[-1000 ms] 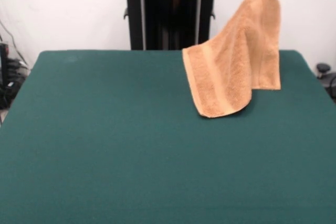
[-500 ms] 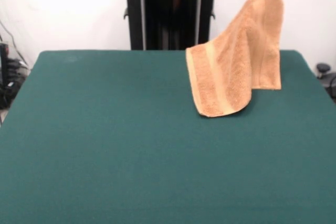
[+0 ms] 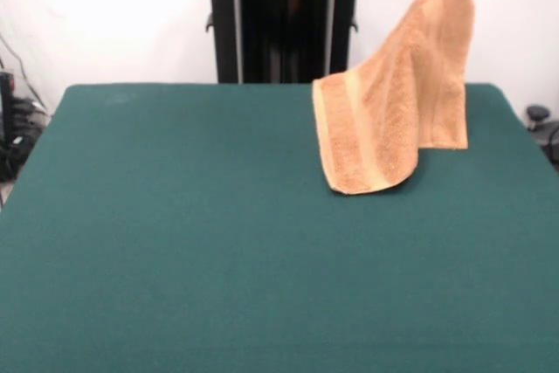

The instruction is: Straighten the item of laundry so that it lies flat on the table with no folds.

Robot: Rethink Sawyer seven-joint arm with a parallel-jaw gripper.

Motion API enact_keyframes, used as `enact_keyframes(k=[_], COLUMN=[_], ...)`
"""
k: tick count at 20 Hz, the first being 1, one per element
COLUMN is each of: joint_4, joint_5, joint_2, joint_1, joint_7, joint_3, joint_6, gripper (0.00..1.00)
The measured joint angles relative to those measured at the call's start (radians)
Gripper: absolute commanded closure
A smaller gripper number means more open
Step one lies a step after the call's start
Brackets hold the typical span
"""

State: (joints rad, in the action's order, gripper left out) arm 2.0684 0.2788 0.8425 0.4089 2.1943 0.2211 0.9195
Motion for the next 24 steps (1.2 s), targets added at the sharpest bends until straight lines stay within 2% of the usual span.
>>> enact_keyframes(k=[6,13,24], joint_4=[-0.007,-0.049,-0.154], joint_5=[0.0,0.006,0.02], joint_2=[0.0,-0.004,-0.019], joint_1=[0.01,0.065,0.138], joint_7=[0.011,0.081,0.26], joint_3=[0.0,0.0,0.0], joint_6=[0.0,0.013,0.073], gripper=[1.0,1.0,1.0])
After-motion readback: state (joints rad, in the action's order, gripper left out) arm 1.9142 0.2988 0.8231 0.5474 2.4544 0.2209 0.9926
